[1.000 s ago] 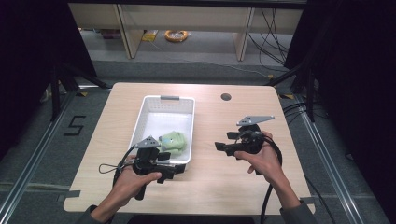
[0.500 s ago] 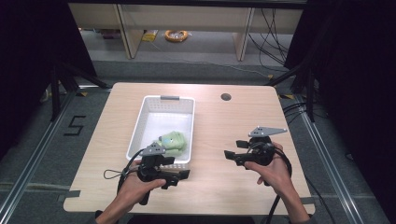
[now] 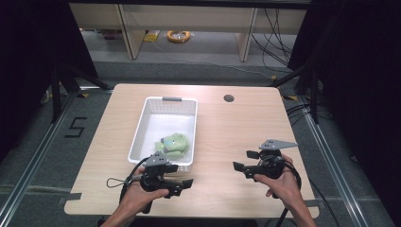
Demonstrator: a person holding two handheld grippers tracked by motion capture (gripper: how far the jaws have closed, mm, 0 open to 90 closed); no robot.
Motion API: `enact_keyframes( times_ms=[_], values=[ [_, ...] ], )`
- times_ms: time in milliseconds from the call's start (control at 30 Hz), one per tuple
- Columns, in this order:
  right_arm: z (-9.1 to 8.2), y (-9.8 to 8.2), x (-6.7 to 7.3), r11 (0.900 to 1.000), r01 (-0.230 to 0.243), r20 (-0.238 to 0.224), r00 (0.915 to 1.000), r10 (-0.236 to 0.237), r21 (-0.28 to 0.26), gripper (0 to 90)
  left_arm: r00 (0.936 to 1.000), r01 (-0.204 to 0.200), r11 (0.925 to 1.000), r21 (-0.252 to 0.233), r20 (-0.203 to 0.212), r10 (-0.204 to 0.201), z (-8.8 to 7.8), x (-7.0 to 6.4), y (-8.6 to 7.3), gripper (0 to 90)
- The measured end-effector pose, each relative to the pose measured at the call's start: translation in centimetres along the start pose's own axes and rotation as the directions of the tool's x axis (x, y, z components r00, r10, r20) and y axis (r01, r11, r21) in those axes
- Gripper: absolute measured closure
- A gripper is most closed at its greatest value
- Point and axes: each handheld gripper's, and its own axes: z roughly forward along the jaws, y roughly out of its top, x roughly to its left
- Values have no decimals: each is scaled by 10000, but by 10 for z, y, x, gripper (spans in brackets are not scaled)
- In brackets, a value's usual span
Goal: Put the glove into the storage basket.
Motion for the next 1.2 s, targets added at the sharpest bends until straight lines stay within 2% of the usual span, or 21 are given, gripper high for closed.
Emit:
enact_keyframes(
  times_ms=[33, 67, 167, 200, 233, 267, 333, 367, 400, 533, 600, 800, 833, 867, 900, 967, 1000, 1033, 1067, 1133, 1200],
  values=[
    [0, -3, 1, 9997, -240, -37, 9997, 240, 48, 227, 10000, 0, 10000, 0, 0, 0, 0, 0, 0, 184],
    [0, -6, -2, 10000, -7, -29, 10000, 6, -98, 227, 10000, -91, 10000, 21, -25, 91, 0, 0, -3, 184],
    [-2, -13, -2, 9998, -180, -34, 9998, 180, 29, 227, 9999, -148, 9999, 56, -56, 148, 0, 0, -6, 184],
    [-2, -15, -3, 10000, 25, 64, 10000, -24, -77, 227, 9999, -138, 9999, 67, -40, 139, 0, -1, -7, 184],
    [-4, -20, -1, 9993, -365, -34, 9993, 365, 120, 226, 9997, -189, 9998, 107, -148, 191, 0, -2, -10, 184],
    [-3, -21, -3, 10000, -28, 19, 10000, 29, -89, 227, 9997, -217, 9997, 87, -97, 218, 1, -2, -11, 184],
    [-4, -25, -3, 10000, -32, -46, 10000, 32, -22, 227, 9997, -246, 9996, 107, -51, 246, 1, -2, -14, 183],
    [-5, -26, 0, 9996, -240, 36, 9997, 239, 123, 227, 9997, -246, 9996, 107, -51, 246, 1, -2, -14, 183],
    [-4, -28, 0, 9999, -100, 58, 9999, 100, -48, 227, 9995, -300, 9995, 135, -27, 301, 1, -2, -18, 183],
    [-3, -30, 1, 10000, 85, -159, 9998, -85, 42, 227, 9995, -324, 9994, 144, -61, 325, 1, -4, -23, 182],
    [-4, -33, 4, 9997, 193, 83, 9998, -194, 172, 226, 9994, -316, 9993, 197, -106, 318, -1, -4, -27, 182],
    [-1, -40, 9, 9994, 218, 51, 9997, -219, 259, 224, 9993, -357, 9993, 68, -122, 357, -4, -6, -32, 181],
    [0, -44, 9, 9989, 452, -37, 9990, -452, 88, 224, 9984, -545, 9985, 12, -141, 546, -5, -6, -35, 180],
    [0, -45, 12, 9994, 286, -49, 9996, -285, 181, 222, 9984, -545, 9985, 12, -141, 546, -5, -6, -35, 179],
    [0, -45, 12, 9994, 286, -49, 9996, -285, 181, 222, 9976, -647, 9978, 112, -220, 649, -6, -6, -35, 179],
    [1, -49, 14, 9993, 344, -111, 9994, -342, 123, 218, 9982, -532, 9985, 98, -270, 535, -6, -8, -39, 178],
    [1, -50, 13, 9986, 532, -81, 9986, -532, 48, 212, 9980, -594, 9982, 103, -211, 596, -6, -7, -41, 178],
    [0, -53, 17, 9991, 384, -76, 9992, -383, 155, 207, 9980, -575, 9982, 153, -253, 579, -6, -8, -42, 178],
    [1, -57, 16, 9969, 790, -238, 9966, -790, 3, 197, 9975, -648, 9979, 88, -290, 650, -5, -8, -45, 178],
    [0, -61, 21, 9987, 487, -171, 9987, -484, 152, 191, 9977, -658, 9977, 145, -159, 660, -5, -9, -48, 178],
    [0, -62, 20, 9974, 703, -190, 9974, -699, 186, 190, 9980, -602, 9981, 149, -169, 604, -4, -10, -50, 177]
  ],
)
